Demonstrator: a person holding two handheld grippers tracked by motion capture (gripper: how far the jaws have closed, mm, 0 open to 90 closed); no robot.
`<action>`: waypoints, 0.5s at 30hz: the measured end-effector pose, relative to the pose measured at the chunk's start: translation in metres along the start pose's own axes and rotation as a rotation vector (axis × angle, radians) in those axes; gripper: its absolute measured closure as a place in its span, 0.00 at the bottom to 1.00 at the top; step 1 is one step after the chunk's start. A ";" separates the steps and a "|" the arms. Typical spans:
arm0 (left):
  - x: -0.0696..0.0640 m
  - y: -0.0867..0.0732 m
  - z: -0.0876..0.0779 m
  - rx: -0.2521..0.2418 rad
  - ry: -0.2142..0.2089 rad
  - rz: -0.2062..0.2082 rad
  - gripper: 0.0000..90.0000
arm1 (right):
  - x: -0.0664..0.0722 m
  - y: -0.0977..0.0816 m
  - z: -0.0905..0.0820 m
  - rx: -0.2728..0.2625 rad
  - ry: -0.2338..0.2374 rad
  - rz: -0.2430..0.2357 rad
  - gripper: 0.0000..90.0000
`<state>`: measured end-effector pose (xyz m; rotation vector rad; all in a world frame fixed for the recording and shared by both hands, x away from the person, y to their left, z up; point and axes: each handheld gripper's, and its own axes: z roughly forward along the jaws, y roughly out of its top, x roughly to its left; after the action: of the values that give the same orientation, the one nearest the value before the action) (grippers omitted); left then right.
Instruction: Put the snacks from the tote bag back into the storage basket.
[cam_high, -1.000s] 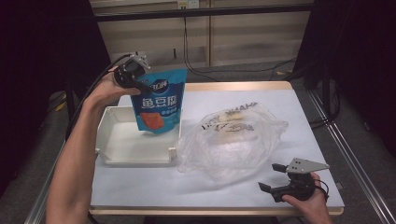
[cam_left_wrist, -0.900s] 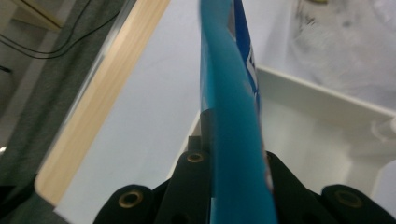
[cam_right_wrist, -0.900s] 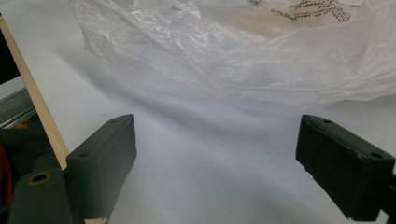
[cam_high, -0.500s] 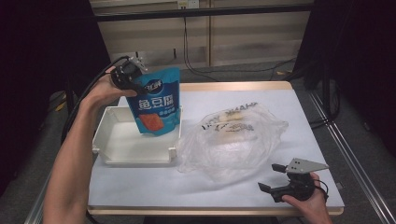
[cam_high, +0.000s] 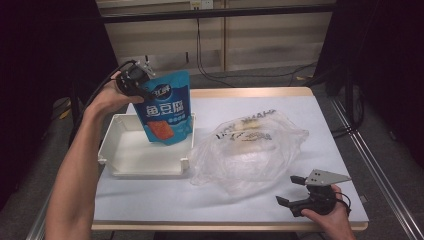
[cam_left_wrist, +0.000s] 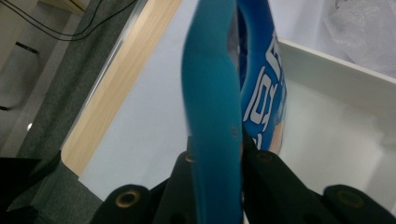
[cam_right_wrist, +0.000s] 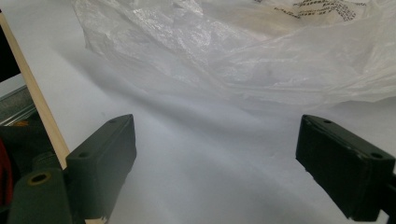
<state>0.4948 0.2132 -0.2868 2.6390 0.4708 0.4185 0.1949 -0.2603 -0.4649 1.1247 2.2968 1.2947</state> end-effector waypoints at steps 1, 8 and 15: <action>0.001 0.000 0.000 -0.003 0.003 0.007 0.99 | 0.000 0.000 0.000 -0.002 -0.001 -0.001 0.13; 0.004 -0.005 -0.002 -0.012 0.024 -0.030 0.94 | -0.001 -0.001 -0.001 -0.004 -0.001 0.000 0.13; 0.007 -0.015 -0.004 -0.050 0.014 -0.099 0.75 | -0.001 -0.001 0.000 -0.001 0.000 0.008 0.13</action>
<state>0.4953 0.2302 -0.2891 2.5539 0.5857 0.4128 0.1948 -0.2615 -0.4655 1.1352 2.2936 1.2985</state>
